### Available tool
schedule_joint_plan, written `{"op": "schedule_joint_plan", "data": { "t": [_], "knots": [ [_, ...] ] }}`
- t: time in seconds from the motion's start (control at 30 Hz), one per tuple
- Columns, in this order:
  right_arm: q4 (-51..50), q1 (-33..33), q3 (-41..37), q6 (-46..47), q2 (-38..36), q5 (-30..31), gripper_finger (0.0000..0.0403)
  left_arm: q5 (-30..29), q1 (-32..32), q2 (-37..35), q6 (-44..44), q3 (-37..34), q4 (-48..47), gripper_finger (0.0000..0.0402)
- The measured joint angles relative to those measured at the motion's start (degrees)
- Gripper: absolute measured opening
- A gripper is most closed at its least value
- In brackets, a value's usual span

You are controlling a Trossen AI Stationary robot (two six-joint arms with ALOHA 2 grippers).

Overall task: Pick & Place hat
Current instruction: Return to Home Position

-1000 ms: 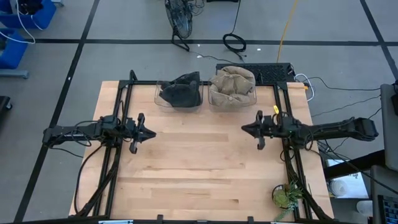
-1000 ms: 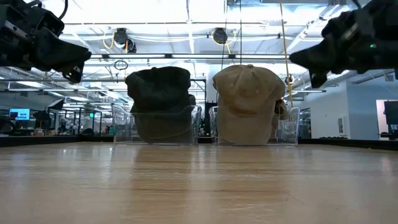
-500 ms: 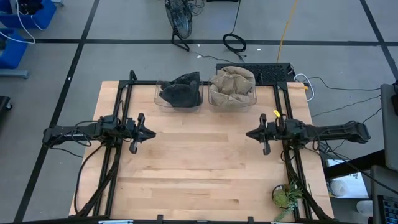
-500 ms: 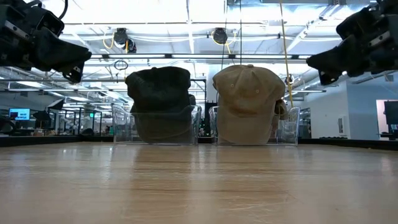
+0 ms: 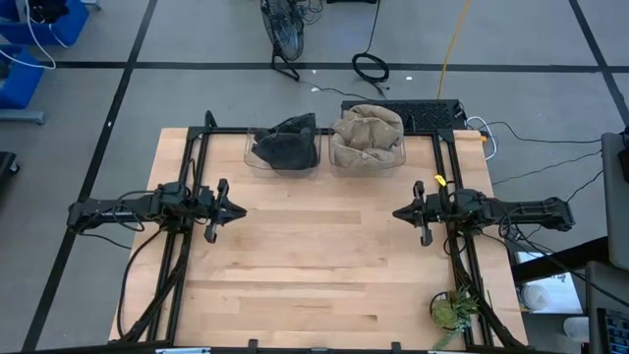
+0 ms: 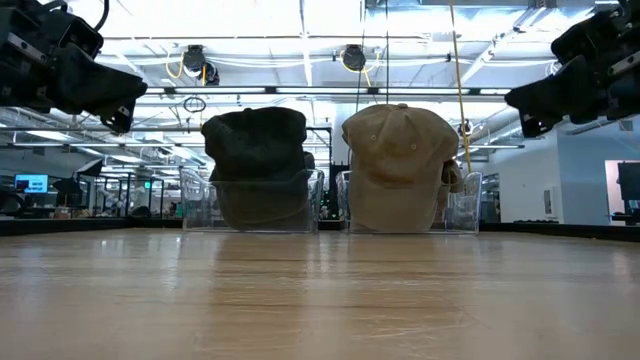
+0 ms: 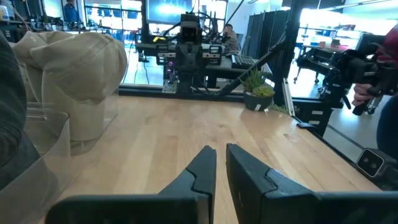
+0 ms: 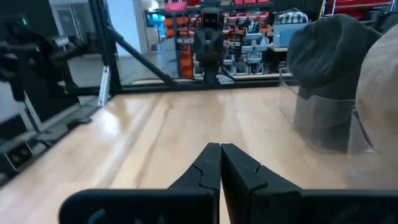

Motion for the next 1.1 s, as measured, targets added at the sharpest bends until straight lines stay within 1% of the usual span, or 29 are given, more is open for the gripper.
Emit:
{"op": "schedule_joint_plan", "data": {
  "t": [0.07, 0.17, 0.37, 1.1],
  "knots": [
    [0.2, 0.0, 0.0, 0.8, -0.1, -1.3, 0.0, 0.0, 0.0, 0.0, 0.0, 0.0, 0.0, 0.0042],
    [0.0, 0.0, 0.0, 1.2, -0.1, -1.6, 0.0, 0.0, 0.0, 0.0, 0.0, 0.0, 0.0, 0.0042],
    [0.1, 0.0, 0.0, 2.6, 1.3, -1.2, 0.0, 0.0, 0.0, 0.0, 0.0, 0.0, 0.0, 0.0042],
    [0.2, 0.0, 0.0, 2.2, 1.3, -1.3, 0.0, 0.0, 0.0, 0.0, 0.0, 0.0, 0.0, 0.0042]
  ]
}}
